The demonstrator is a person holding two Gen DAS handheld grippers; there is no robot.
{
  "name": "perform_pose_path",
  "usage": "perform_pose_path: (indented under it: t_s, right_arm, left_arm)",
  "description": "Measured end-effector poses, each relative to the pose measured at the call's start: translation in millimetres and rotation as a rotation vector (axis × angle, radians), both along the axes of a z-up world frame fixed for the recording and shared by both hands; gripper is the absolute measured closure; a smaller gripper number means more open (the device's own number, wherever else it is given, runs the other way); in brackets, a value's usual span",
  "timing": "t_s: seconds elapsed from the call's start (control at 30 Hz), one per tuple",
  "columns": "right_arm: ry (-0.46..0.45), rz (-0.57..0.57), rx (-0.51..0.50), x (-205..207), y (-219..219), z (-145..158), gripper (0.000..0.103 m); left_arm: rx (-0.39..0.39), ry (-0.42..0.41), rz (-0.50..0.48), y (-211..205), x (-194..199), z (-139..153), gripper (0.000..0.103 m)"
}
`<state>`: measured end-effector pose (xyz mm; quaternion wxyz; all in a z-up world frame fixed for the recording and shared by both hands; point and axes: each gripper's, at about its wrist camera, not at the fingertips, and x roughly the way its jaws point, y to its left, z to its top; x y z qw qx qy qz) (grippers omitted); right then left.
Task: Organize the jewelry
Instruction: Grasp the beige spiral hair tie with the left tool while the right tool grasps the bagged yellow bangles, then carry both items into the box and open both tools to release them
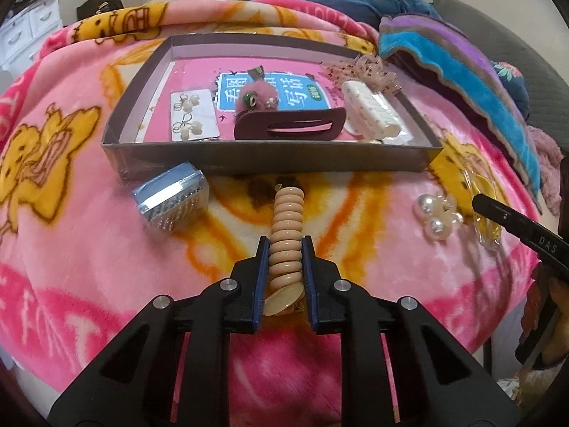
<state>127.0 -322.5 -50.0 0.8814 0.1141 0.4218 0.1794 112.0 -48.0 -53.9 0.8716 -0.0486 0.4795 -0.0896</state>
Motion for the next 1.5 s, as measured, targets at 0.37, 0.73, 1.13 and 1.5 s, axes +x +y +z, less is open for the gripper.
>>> perform_pose_path:
  t_s: [0.37,0.73,1.13,1.5]
  right_arm:
    - [-0.08,0.09,0.0,-12.3,29.7,31.7,0.064]
    - [-0.098,0.214,0.02,-14.2,83.0,47.5,0.064]
    - [-0.143,0.286,0.056,0.8,122.9,63.6,0.064]
    - [-0.208,0.263,0.078,27.6,121.9,81.2,0.064]
  left_arm:
    - [-0.063,-0.074,0.009,12.9,-21.1,33.2,0.092]
    - [-0.057,-0.159,0.102,55.0,-31.9,66.0,0.092]
    - [-0.073,-0.188,0.172,86.2,-25.8,78.1,0.092]
    - [-0.059,-0.2,0.19,92.8,2.0,86.0,0.092]
